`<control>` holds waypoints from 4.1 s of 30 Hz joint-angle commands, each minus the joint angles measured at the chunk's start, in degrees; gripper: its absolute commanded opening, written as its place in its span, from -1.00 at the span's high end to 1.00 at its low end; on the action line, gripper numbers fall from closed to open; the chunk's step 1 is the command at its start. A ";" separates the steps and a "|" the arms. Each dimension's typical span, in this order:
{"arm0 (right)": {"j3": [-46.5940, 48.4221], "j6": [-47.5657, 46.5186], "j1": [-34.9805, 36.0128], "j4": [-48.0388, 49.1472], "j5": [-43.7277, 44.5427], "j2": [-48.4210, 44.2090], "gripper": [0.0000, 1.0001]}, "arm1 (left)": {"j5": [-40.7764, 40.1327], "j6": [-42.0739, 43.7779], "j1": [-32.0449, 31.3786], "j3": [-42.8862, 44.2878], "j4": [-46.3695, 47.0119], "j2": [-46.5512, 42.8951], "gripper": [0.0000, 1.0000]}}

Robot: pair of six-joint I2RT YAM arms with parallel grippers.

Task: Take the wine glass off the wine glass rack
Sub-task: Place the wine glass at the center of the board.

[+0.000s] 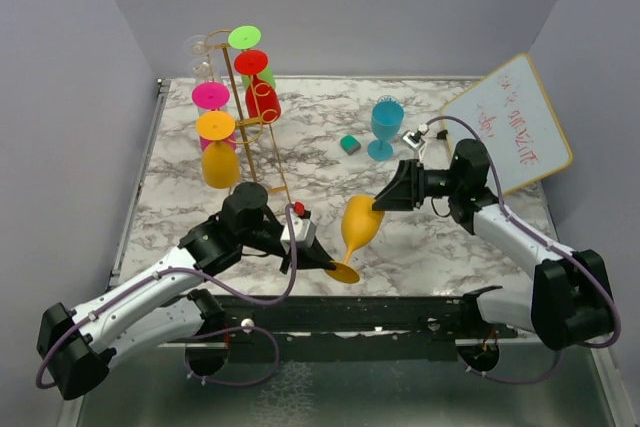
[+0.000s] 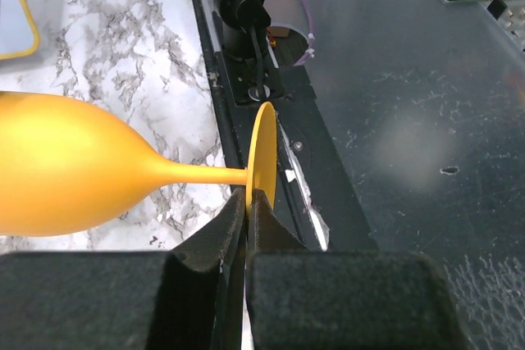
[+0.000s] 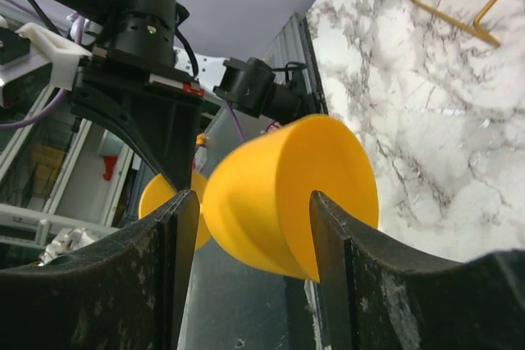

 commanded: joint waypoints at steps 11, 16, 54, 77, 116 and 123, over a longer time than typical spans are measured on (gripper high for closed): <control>-2.65 3.48 0.92 2.40 -3.47 -6.85 0.01 | 3.95 16.92 -0.32 5.53 -12.19 -0.14 1.00; -1.52 3.55 1.26 1.67 -5.17 -8.44 0.18 | -0.25 21.58 -0.31 6.59 -17.29 0.01 1.00; 6.18 -3.25 3.24 -7.36 -7.54 -5.38 0.47 | -15.04 33.15 -0.31 9.24 -26.73 0.55 1.00; 7.09 -3.31 4.40 -8.01 -5.33 -5.73 0.99 | -18.55 34.32 -0.31 6.45 -26.00 -1.50 0.48; 23.83 -32.94 4.86 -52.53 71.65 -7.00 0.99 | -32.08 -12.79 -0.33 -9.51 13.12 -7.81 -0.97; 27.76 -31.65 4.88 -55.38 80.16 -0.85 0.99 | -36.39 -19.72 -0.31 -8.66 12.18 -7.60 -0.98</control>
